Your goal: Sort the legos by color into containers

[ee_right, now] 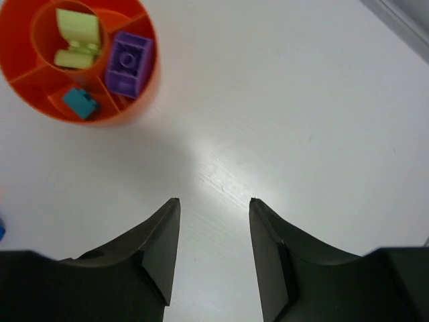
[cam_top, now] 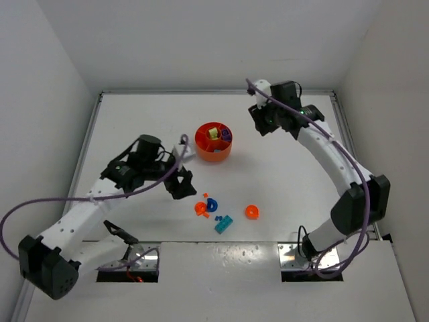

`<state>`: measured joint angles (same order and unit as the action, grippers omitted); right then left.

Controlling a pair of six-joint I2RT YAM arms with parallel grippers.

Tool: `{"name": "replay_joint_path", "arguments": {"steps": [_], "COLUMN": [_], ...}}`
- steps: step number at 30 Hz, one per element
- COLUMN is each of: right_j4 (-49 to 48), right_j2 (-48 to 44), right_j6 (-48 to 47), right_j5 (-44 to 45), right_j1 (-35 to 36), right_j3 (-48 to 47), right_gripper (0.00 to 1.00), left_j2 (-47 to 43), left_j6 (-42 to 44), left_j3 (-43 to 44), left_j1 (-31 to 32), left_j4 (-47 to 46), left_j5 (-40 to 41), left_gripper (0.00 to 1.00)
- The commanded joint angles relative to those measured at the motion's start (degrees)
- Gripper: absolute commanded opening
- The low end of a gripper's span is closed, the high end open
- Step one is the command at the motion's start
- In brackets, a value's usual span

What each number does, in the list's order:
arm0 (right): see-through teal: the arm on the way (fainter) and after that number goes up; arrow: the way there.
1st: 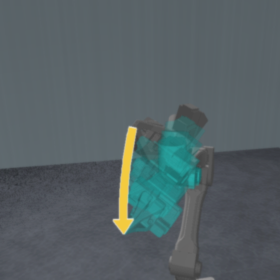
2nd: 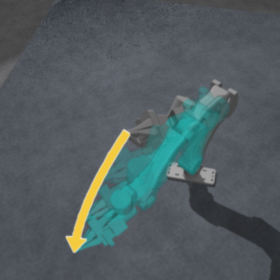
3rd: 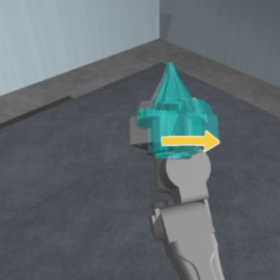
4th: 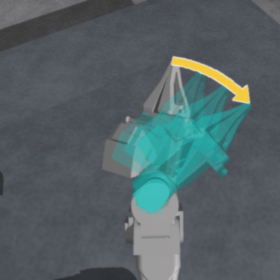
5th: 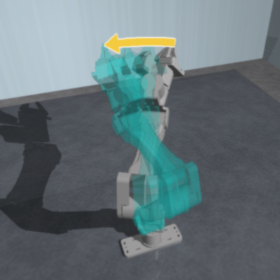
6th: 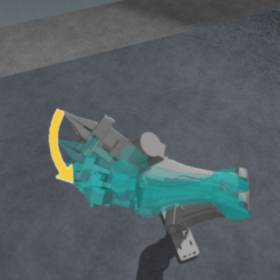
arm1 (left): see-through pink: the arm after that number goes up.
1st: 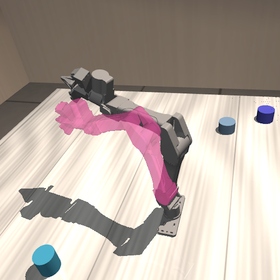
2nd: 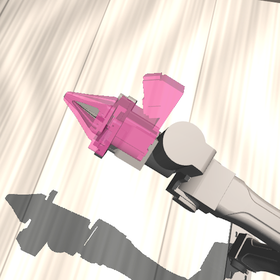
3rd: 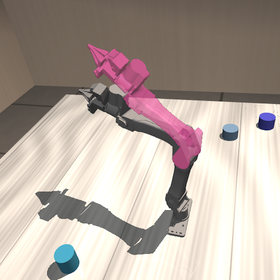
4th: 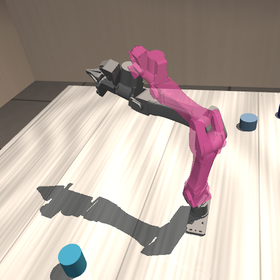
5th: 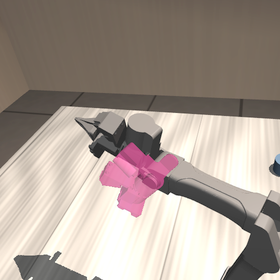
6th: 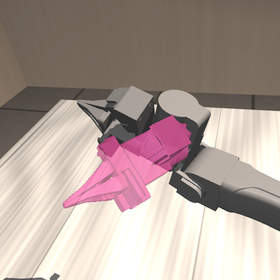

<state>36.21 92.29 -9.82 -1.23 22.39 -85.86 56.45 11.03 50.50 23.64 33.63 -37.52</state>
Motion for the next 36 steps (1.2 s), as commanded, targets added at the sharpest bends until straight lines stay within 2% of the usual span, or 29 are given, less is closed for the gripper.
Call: {"name": "replay_joint_path", "arguments": {"steps": [1,4,10,15,20,26,31,36], "right_j4": [-3.2,-1.5,0.2,1.3,1.3,1.3,1.9,1.9], "right_j2": [-3.8,-5.3,-6.4,-6.4,-5.2,-4.0,-3.4,-3.4], "right_j6": [7.4,8.0,9.0,9.0,9.6,9.6,9.6,9.6], "right_j5": [0.1,-1.2,-3.9,-5.8,-7.6,-9.2,-9.8,-11.0], "right_j1": [-3.0,-6.5,-11.1,-13.5,-15.9,-16.9,-18.1,-18.1], "right_j3": [7.0,10.3,12.5,11.2,11.2,10.6,10.0,10.0], "right_gripper": [0.46,0.46,0.46,0.46,0.46,0.46,0.46,0.46], "left_j2": [6.6,14.2,29.0,35.0,37.4,41.8,45.0,46.0], "left_j6": [0.0,-1.1,-6.4,-10.5,-13.2,-16.9,-18.0,-18.5], "left_j3": [3.6,7.1,13.6,15.9,15.9,16.5,17.5,17.0], "left_j1": [9.6,18.9,28.8,34.4,40.6,45.4,45.4,45.4], "left_j4": [3.1,4.0,4.5,3.8,2.0,0.9,-0.1,-1.3], "left_j5": [10.3,14.8,17.1,22.3,26.9,32.2,40.7,42.2], "left_gripper": [0.79,0.76,0.70,0.67,0.71,0.71,0.60,0.59]}}
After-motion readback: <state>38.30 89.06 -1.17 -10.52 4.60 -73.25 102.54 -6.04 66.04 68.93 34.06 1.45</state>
